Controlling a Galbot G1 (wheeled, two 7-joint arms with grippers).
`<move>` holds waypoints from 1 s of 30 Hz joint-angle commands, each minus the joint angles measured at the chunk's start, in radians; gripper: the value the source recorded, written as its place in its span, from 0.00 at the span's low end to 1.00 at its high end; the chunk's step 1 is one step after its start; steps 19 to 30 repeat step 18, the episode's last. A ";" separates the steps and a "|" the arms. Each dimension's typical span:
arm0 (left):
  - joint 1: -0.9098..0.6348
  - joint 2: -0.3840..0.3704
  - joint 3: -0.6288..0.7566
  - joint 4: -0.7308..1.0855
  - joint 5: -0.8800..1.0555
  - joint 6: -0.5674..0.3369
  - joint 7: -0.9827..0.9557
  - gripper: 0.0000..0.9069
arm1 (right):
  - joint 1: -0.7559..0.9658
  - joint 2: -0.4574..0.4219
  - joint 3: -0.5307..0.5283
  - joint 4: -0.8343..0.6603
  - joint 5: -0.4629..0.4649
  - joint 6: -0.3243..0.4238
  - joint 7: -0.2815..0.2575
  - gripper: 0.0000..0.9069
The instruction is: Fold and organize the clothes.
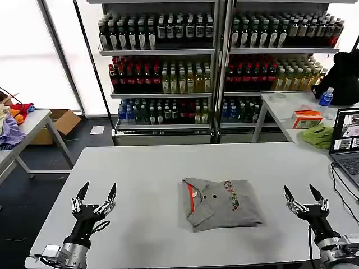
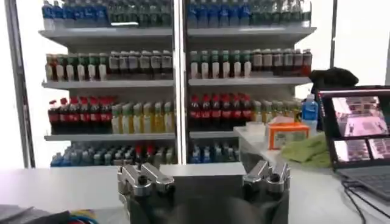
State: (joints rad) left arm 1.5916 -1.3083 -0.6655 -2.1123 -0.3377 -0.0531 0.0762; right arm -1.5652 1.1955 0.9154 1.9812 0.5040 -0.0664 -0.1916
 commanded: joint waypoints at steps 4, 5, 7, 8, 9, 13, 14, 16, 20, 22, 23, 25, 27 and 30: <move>0.007 0.002 -0.003 -0.004 0.020 -0.004 0.018 1.00 | -0.016 0.009 0.015 -0.017 -0.005 0.002 -0.008 1.00; 0.007 0.002 -0.004 -0.004 0.022 -0.005 0.018 1.00 | -0.016 0.009 0.015 -0.018 -0.006 0.001 -0.010 1.00; 0.007 0.004 -0.007 0.003 0.025 -0.008 0.027 1.00 | -0.013 0.007 0.013 -0.027 -0.007 0.001 -0.015 1.00; 0.008 0.004 -0.009 0.004 0.025 -0.009 0.030 1.00 | -0.012 0.007 0.012 -0.028 -0.004 0.000 -0.014 1.00; 0.008 0.005 -0.009 0.005 0.026 -0.009 0.031 1.00 | -0.012 0.007 0.012 -0.027 -0.004 0.000 -0.016 1.00; 0.010 0.005 -0.011 -0.002 0.026 -0.009 0.038 1.00 | -0.013 0.009 0.010 -0.024 0.002 -0.002 -0.015 1.00; 0.011 0.006 -0.011 -0.004 0.028 -0.007 0.037 1.00 | -0.012 0.009 0.009 -0.025 0.002 -0.002 -0.015 1.00; 0.011 0.007 -0.013 -0.009 0.030 0.013 0.037 1.00 | -0.012 0.010 0.007 -0.025 0.004 -0.002 -0.014 1.00; 0.012 0.006 -0.012 -0.014 0.032 0.013 0.033 1.00 | -0.012 0.011 0.007 -0.025 0.004 -0.003 -0.017 1.00; 0.012 0.006 -0.012 -0.014 0.032 0.013 0.033 1.00 | -0.012 0.011 0.007 -0.025 0.004 -0.003 -0.017 1.00; 0.012 0.006 -0.012 -0.014 0.032 0.013 0.033 1.00 | -0.012 0.011 0.007 -0.025 0.004 -0.003 -0.017 1.00; 0.012 0.006 -0.012 -0.014 0.032 0.013 0.033 1.00 | -0.012 0.011 0.007 -0.025 0.004 -0.003 -0.017 1.00; 0.012 0.006 -0.012 -0.014 0.032 0.013 0.033 1.00 | -0.012 0.011 0.007 -0.025 0.004 -0.003 -0.017 1.00; 0.012 0.006 -0.012 -0.014 0.032 0.013 0.033 1.00 | -0.012 0.011 0.007 -0.025 0.004 -0.003 -0.017 1.00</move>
